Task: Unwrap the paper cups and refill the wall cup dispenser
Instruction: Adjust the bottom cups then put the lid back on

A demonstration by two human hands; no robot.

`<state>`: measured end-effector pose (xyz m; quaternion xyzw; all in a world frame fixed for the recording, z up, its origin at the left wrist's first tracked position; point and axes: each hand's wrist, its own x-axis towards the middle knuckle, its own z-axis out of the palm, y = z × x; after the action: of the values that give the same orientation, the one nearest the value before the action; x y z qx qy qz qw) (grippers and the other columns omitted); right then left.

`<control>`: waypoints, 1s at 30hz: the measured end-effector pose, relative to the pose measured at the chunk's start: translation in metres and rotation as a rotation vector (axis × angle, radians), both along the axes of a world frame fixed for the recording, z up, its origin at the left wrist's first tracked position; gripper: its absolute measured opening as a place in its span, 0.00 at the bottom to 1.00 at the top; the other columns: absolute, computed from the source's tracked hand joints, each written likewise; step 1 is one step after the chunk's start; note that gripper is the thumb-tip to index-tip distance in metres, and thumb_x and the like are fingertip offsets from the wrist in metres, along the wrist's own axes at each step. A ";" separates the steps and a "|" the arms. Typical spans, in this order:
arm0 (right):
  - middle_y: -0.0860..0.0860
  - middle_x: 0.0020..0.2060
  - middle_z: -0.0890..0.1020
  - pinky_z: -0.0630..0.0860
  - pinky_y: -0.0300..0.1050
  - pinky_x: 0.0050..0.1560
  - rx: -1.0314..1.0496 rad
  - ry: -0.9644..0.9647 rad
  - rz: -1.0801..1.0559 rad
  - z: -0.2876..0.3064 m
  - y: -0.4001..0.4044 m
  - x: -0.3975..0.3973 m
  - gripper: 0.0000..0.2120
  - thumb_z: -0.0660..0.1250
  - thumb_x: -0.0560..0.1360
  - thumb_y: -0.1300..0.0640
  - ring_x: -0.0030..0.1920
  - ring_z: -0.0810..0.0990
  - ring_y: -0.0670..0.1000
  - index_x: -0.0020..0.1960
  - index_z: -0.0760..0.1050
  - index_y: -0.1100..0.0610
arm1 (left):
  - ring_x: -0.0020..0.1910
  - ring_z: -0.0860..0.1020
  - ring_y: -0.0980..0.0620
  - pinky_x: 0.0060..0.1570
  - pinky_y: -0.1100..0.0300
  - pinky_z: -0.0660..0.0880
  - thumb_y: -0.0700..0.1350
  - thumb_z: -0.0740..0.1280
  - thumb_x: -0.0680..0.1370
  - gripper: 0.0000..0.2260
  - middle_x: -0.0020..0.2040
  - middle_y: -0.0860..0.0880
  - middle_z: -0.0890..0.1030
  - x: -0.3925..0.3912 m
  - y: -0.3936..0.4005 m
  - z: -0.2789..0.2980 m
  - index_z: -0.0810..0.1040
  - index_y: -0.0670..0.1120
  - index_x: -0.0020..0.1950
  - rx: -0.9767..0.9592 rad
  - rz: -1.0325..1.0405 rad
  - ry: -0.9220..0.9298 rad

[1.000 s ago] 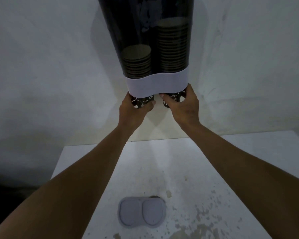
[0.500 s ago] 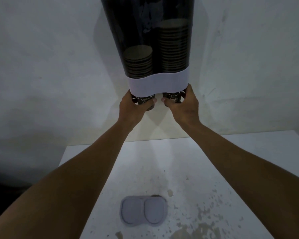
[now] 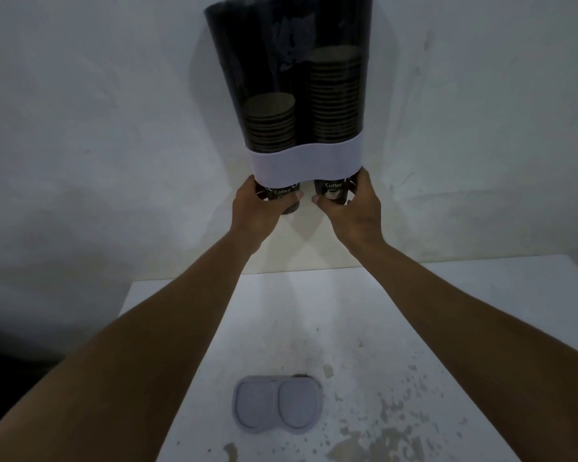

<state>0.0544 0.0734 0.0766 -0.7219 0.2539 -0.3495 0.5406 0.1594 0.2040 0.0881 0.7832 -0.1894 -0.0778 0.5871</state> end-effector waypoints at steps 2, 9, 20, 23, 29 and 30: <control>0.47 0.65 0.76 0.70 0.30 0.60 -0.019 0.034 -0.010 -0.002 0.001 -0.004 0.40 0.80 0.67 0.56 0.64 0.75 0.46 0.74 0.65 0.52 | 0.55 0.80 0.53 0.58 0.53 0.79 0.54 0.81 0.63 0.32 0.56 0.54 0.82 -0.003 0.004 -0.001 0.76 0.50 0.63 0.024 0.025 0.009; 0.49 0.70 0.72 0.70 0.47 0.67 -0.067 0.186 -0.103 -0.012 0.024 -0.037 0.39 0.74 0.72 0.47 0.69 0.71 0.49 0.77 0.59 0.52 | 0.64 0.74 0.53 0.60 0.62 0.71 0.59 0.78 0.67 0.40 0.68 0.51 0.75 -0.037 0.035 -0.007 0.66 0.49 0.75 0.192 0.075 -0.030; 0.48 0.65 0.77 0.72 0.47 0.66 -0.432 0.573 0.394 -0.106 0.093 -0.107 0.20 0.67 0.77 0.48 0.66 0.75 0.51 0.68 0.74 0.51 | 0.63 0.76 0.50 0.64 0.58 0.70 0.57 0.74 0.72 0.26 0.65 0.50 0.78 -0.108 0.119 -0.115 0.75 0.50 0.68 0.569 -0.164 -0.227; 0.47 0.69 0.74 0.68 0.45 0.67 -0.459 0.719 0.520 -0.136 0.108 -0.127 0.22 0.67 0.78 0.47 0.69 0.71 0.50 0.70 0.72 0.50 | 0.63 0.76 0.47 0.62 0.56 0.71 0.54 0.75 0.72 0.27 0.65 0.47 0.78 -0.125 0.145 -0.151 0.76 0.47 0.68 0.622 -0.245 -0.242; 0.50 0.76 0.65 0.61 0.44 0.71 -0.420 0.904 0.679 -0.186 0.129 -0.145 0.34 0.70 0.75 0.46 0.75 0.64 0.51 0.77 0.62 0.53 | 0.66 0.74 0.40 0.63 0.42 0.73 0.66 0.67 0.64 0.41 0.67 0.41 0.76 -0.145 0.182 -0.210 0.74 0.41 0.70 0.722 -0.423 -0.214; 0.50 0.77 0.63 0.58 0.45 0.73 -0.364 0.928 0.693 -0.193 0.132 -0.145 0.36 0.70 0.76 0.47 0.77 0.61 0.52 0.78 0.59 0.53 | 0.69 0.72 0.41 0.65 0.42 0.71 0.67 0.68 0.63 0.44 0.70 0.41 0.74 -0.146 0.186 -0.219 0.72 0.42 0.72 0.756 -0.451 -0.199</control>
<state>-0.0905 0.2057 -0.1164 -0.9204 0.1496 0.1602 0.3236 0.0135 0.3899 -0.1308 0.8854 -0.3694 -0.1918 0.2069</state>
